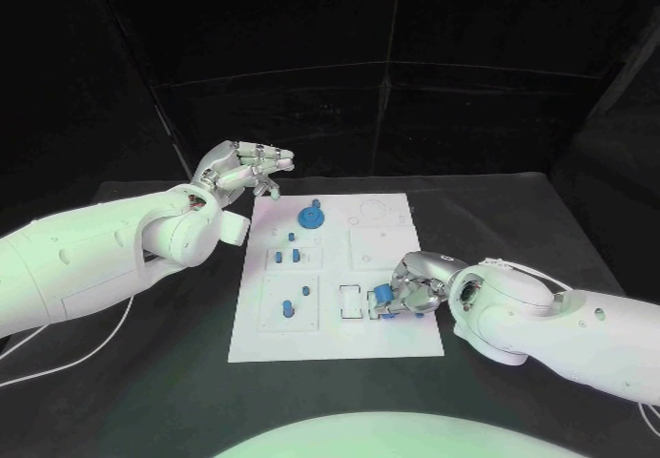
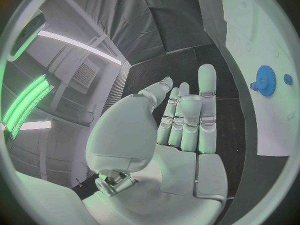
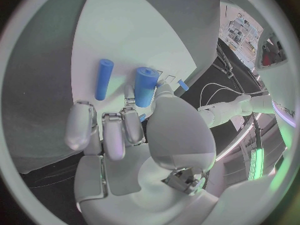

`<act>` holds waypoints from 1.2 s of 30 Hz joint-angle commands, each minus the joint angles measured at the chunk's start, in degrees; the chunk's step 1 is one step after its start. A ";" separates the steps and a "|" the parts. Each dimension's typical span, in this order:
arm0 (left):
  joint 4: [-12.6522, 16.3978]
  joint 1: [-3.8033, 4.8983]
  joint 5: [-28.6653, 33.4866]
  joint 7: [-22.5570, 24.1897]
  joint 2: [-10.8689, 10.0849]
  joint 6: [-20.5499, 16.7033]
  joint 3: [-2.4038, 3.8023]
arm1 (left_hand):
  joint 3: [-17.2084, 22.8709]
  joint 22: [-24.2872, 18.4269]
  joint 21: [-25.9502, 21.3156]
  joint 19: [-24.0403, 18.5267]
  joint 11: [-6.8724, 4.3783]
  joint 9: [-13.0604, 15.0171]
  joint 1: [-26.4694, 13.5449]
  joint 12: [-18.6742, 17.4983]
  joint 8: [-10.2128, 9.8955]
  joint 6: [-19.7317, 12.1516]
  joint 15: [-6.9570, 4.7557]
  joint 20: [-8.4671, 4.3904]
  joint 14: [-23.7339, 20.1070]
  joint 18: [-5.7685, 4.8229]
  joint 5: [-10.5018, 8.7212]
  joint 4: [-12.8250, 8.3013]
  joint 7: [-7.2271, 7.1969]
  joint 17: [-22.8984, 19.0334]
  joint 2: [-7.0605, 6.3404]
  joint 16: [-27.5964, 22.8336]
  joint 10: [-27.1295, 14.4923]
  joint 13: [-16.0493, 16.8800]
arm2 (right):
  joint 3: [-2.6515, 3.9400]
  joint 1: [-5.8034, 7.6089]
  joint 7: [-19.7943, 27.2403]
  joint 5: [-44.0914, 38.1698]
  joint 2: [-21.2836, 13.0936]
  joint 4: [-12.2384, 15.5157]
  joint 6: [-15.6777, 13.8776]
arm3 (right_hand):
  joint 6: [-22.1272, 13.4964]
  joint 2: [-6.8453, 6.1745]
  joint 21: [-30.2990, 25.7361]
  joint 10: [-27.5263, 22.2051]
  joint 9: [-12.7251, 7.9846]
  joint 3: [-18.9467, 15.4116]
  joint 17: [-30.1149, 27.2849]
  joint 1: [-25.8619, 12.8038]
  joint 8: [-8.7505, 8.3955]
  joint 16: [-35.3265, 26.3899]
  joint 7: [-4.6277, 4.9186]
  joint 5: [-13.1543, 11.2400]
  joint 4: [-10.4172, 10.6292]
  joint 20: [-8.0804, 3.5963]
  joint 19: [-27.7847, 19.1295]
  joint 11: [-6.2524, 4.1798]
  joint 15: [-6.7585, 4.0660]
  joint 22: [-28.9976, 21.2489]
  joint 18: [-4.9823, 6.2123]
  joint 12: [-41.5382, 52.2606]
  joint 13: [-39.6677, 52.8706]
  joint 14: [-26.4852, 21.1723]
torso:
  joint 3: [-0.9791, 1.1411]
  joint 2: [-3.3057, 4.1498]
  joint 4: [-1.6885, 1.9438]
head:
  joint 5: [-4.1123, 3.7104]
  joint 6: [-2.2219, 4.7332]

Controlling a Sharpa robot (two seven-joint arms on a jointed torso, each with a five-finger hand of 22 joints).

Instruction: Assemble the parts on the task board

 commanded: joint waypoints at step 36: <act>0.27 0.07 0.20 0.43 -0.18 0.64 0.03 | -0.29 -0.06 -0.40 0.32 0.04 0.00 -0.01 0.21 0.29 -0.31 0.17 0.09 0.09 0.79 0.05 0.19 0.01 -0.07 0.56 -0.09 -0.48 0.09 | -0.27 -0.51 1.39 8.49 0.13 4.08 -13.02 | 1.75 3.17 0.73 1.11 1.97 0.01 7.84 4.59 0.52 0.60 -0.98 10.14 -1.48 -0.76 0.66 -0.81 -0.90 1.10 -0.48 0.12 1.70 4.53 | -0.06 -0.01 0.14 | 1.21 0.19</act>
